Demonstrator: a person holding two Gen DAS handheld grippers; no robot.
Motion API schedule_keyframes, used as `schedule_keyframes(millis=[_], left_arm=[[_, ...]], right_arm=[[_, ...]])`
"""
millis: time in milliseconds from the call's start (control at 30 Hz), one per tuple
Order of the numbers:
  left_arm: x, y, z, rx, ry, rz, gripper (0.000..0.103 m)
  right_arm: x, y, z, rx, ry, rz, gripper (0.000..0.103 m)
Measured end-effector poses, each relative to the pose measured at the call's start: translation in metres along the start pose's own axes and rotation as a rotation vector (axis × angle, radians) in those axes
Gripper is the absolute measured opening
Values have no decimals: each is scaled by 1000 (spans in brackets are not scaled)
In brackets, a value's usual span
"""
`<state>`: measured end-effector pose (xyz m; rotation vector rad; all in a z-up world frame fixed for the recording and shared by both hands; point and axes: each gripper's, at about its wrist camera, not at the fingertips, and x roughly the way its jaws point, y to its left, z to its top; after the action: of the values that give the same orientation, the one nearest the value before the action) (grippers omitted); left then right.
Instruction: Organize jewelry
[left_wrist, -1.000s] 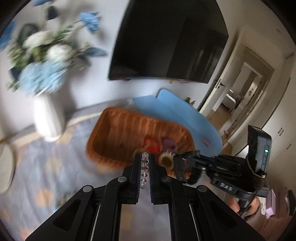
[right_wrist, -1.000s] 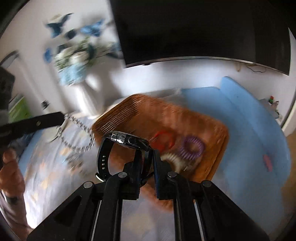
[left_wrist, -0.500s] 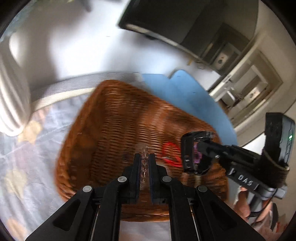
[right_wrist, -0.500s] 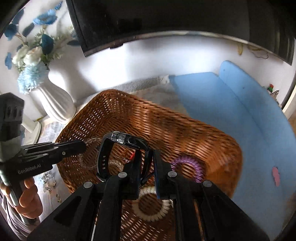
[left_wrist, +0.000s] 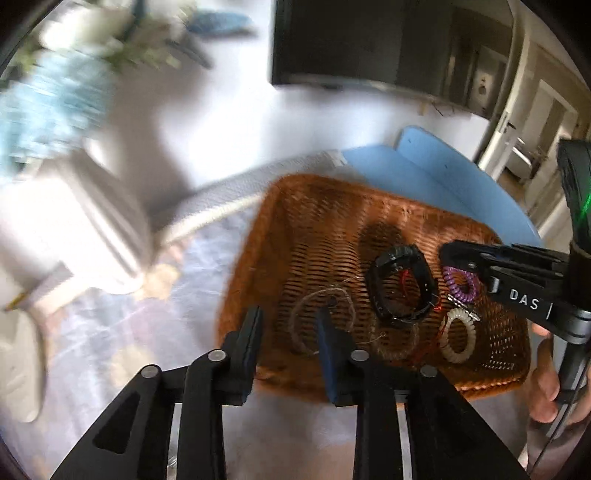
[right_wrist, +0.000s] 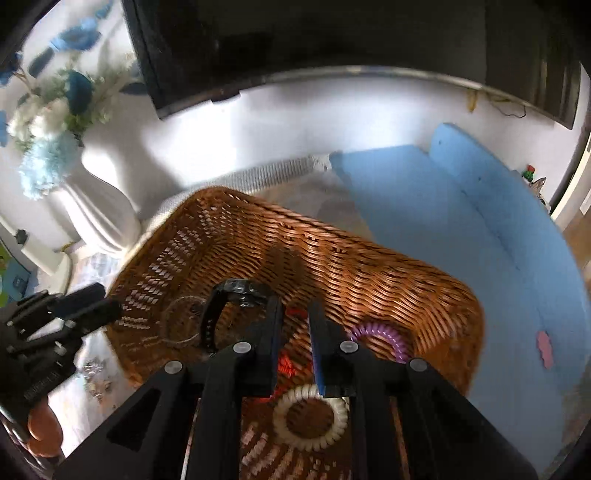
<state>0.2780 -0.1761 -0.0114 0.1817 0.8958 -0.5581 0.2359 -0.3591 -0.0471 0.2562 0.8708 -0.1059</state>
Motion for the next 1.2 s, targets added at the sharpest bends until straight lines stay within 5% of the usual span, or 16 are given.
schedule_keyframes(millis=[133,267,467,833,1200], left_arm=[[-56,18,-9,-58,-79,-48,32],[-117,43,-35,-116,-172,-64,47],[-160,68,-84,-167,-202,-23,50],[-116,136,-151,-316,-72,6,50],[-41,156,-137,-332,15,-48,50]], right_arm=[[-39,12,-9,-10,-57,45,18],[-79,34,-22,-37,-96,126,25],[-106,81,-49,-101,-99,219,33],[-58,151,-102,-274,37,277,33],[9,165,-124,-355,69,365,33]])
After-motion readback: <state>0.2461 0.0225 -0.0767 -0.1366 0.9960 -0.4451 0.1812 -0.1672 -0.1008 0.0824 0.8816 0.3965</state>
